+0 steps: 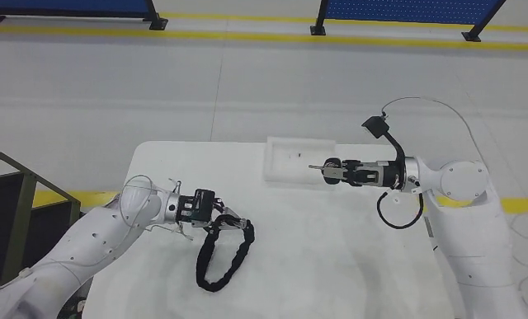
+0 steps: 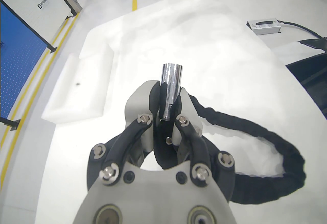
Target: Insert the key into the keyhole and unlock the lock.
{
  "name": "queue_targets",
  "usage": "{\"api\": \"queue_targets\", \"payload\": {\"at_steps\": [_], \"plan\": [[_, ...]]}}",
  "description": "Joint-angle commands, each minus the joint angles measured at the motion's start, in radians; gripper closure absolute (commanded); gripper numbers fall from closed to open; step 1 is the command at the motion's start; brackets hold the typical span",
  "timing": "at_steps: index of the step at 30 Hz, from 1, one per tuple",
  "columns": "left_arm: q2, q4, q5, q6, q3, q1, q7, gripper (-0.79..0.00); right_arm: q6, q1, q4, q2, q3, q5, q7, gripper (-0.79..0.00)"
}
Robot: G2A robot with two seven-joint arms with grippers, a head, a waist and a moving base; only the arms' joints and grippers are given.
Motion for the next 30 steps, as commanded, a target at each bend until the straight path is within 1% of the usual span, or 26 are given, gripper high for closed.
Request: {"api": "queue_targets", "payload": {"at_steps": [1,5,9,14,17,21,30], "plan": [[0.005,-0.042,-0.013,-0.005,-0.016,-0.010,-0.005,0.000,0.042,-0.007,-0.044,0.004,-0.002,0.003,0.006,0.000],[0.008,-0.095,-0.025,-0.007,-0.043,-0.021,-0.007,0.000,0.096,-0.012,-0.104,0.011,0.004,0.044,0.042,0.000],[0.004,-0.119,-0.054,0.016,-0.073,-0.025,0.001,0.000,0.129,-0.001,-0.142,0.022,0.027,0.090,0.102,0.000],[-0.007,-0.141,-0.089,0.029,-0.099,-0.028,0.026,0.000,0.156,-0.002,-0.157,0.029,0.023,0.102,0.115,0.000],[-0.018,-0.140,-0.117,0.037,-0.105,-0.030,0.037,0.000,0.170,-0.014,-0.174,0.031,0.012,0.088,0.086,0.000],[-0.033,-0.118,-0.184,0.063,-0.109,-0.019,0.063,0.000,0.170,-0.014,-0.174,0.031,0.012,0.088,0.086,0.000],[-0.033,-0.118,-0.184,0.063,-0.109,-0.019,0.063,0.000,0.170,-0.014,-0.174,0.031,0.012,0.088,0.086,0.000]]}}
